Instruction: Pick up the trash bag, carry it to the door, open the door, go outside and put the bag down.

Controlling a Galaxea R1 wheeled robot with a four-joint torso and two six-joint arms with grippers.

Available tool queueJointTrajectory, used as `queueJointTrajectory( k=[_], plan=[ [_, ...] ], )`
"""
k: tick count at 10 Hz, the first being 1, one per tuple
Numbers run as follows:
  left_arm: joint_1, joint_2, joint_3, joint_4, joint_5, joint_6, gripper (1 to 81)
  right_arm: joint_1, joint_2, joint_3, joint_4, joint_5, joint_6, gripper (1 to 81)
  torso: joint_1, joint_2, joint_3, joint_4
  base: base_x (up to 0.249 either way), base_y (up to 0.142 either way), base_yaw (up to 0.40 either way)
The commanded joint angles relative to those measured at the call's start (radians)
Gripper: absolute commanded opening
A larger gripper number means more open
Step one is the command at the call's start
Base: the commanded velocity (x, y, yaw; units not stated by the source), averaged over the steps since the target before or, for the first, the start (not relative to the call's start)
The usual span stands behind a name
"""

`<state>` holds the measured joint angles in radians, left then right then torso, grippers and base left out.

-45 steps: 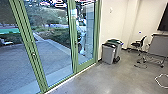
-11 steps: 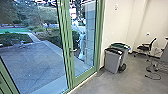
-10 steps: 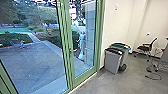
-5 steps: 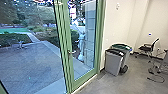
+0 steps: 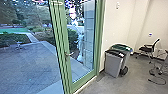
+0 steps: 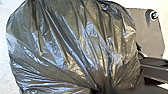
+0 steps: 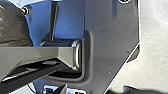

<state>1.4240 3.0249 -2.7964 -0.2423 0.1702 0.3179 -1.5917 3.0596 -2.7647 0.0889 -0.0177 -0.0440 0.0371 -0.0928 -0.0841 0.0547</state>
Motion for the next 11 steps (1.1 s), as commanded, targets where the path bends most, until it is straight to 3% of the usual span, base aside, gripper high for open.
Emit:
queueJointTrajectory(
  k=[1, 4, 11],
  plan=[
    [-0.052, -0.001, -0.003, 0.005, 0.071, 0.007, 1.0, 0.035, 0.004, 0.001, 0.0, -0.059, -0.002, 81.1, 0.0, 0.0, 0.0, 0.0, 0.153, -0.087, 0.0],
    [-0.053, -0.001, -0.005, 0.005, 0.071, 0.007, 1.0, 0.035, 0.004, 0.001, 0.002, -0.059, -0.002, 81.1, 0.0, 0.0, 0.0, 0.0, 0.153, -0.075, 0.0],
    [-0.053, -0.001, -0.003, 0.003, 0.071, 0.007, 1.0, 0.017, 0.004, 0.001, 0.003, -0.042, -0.002, 81.1, 0.0, 0.0, 0.0, 0.0, 0.147, 0.0, 0.0]
  ],
)
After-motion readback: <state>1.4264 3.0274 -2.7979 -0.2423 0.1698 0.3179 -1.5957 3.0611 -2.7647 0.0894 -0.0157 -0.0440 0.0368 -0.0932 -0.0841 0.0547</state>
